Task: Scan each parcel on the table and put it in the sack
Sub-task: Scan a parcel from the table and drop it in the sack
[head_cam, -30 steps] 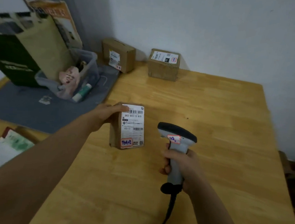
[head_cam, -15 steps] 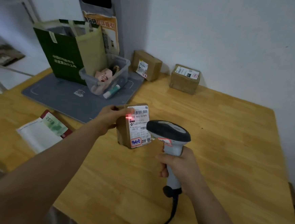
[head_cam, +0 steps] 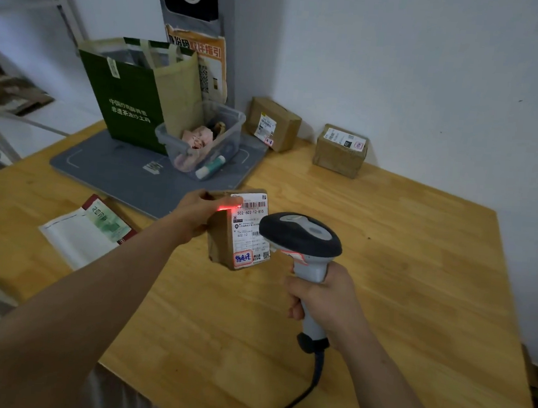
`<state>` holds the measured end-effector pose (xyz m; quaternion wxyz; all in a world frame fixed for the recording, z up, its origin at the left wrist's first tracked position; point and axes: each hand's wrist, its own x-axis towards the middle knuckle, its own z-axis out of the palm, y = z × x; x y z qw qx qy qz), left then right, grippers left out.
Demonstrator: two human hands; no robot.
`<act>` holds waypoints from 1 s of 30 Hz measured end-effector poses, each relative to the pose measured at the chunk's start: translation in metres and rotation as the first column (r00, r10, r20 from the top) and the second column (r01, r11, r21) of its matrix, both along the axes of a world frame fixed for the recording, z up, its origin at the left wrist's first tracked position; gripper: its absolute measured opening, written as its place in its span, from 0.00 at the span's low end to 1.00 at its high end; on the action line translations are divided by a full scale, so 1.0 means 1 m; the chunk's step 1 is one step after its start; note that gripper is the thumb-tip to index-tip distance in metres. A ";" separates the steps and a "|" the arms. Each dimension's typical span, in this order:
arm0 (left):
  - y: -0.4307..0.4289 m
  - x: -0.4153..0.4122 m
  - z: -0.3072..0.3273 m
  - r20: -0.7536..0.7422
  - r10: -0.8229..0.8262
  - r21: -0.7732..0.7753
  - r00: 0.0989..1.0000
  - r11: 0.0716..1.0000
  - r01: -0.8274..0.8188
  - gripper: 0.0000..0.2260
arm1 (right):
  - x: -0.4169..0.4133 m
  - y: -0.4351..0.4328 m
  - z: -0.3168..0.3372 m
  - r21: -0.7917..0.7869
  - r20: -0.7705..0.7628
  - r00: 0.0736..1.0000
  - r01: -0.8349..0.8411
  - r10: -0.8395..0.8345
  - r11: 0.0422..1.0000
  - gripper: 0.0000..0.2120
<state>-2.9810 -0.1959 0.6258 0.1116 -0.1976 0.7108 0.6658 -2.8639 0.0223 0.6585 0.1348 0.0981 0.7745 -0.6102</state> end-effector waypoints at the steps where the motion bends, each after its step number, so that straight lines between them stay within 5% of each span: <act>1: -0.001 0.000 0.000 -0.001 -0.001 0.001 1.000 1.000 0.001 0.23 | 0.000 -0.001 0.000 0.005 -0.001 1.000 -0.001 0.001 1.000 0.06; 30: -0.015 -0.010 -0.016 0.029 0.040 -0.034 0.999 0.999 -0.039 0.29 | -0.005 -0.006 0.003 -0.006 0.016 1.000 -0.014 0.014 1.000 0.04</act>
